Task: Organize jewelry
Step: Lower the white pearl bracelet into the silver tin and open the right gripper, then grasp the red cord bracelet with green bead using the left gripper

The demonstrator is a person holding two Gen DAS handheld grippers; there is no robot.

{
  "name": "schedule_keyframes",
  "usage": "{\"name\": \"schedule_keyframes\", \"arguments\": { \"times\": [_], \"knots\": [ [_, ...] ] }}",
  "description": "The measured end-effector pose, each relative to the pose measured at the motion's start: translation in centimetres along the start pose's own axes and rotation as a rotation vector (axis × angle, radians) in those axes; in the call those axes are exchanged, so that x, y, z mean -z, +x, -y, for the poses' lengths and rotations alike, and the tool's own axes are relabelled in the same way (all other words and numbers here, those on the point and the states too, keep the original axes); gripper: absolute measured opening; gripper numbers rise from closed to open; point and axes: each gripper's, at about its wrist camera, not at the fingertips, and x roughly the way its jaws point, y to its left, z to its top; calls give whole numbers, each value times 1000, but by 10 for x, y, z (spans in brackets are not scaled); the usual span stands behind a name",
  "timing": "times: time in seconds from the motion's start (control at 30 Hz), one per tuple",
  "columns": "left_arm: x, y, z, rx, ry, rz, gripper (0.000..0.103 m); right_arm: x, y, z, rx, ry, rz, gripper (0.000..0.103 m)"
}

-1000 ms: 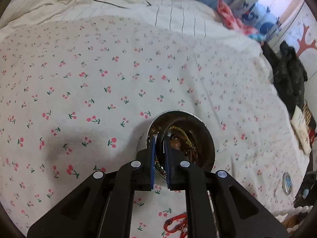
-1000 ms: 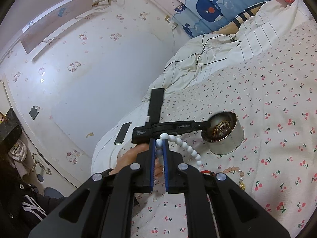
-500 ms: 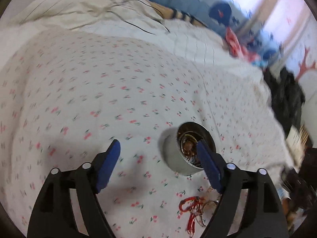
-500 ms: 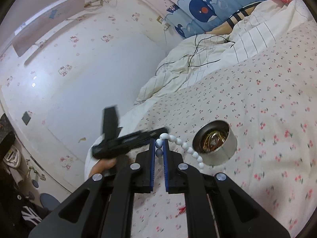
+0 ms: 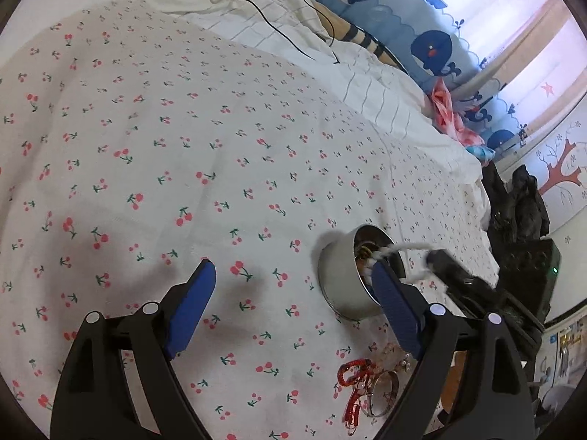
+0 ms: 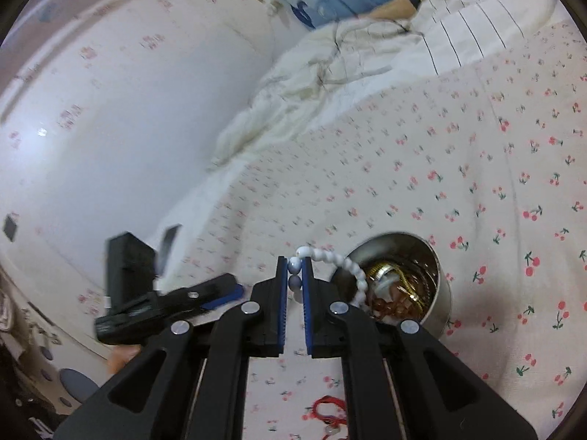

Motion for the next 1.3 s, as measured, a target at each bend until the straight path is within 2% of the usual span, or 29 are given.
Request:
{"name": "schedule_keyframes", "arguments": {
  "times": [0.1, 0.13, 0.2, 0.27, 0.33, 0.5, 0.63, 0.77, 0.9, 0.97, 1.2, 1.3],
  "knots": [
    [1, 1, 4, 9, 9, -4, 83, 3, 9, -1, 215, -63, -61, 9],
    [2, 0, 6, 9, 12, -4, 83, 4, 10, -3, 278, -91, -77, 23],
    [3, 0, 7, 14, 17, -9, 83, 6, 8, -6, 353, -139, -88, 43],
    [4, 1, 8, 17, 23, -17, 83, 8, -1, -15, 414, -197, -80, 44],
    [6, 4, 11, 19, 34, -29, 83, 10, -8, -18, 428, -216, -67, 50],
    [18, 12, 26, 33, 117, -104, 83, 32, -48, -23, 430, -213, -14, 50],
    [41, 24, 42, 57, 197, -199, 83, 72, -67, -20, 488, -240, -59, 50],
    [67, 36, 51, 50, 258, -253, 83, 100, -81, 3, 489, -153, -99, 50],
    [76, 44, 48, 46, 237, -263, 83, 99, -81, -1, 471, -173, -87, 50],
    [79, 49, 47, 57, 232, -276, 83, 101, -76, -3, 488, -191, -99, 50],
    [87, 53, 57, 65, 288, -277, 82, 95, -80, 3, 492, -155, -73, 50],
    [87, 56, 55, 40, 290, -272, 68, 94, -79, 4, 482, -149, -71, 50]
  ]
}}
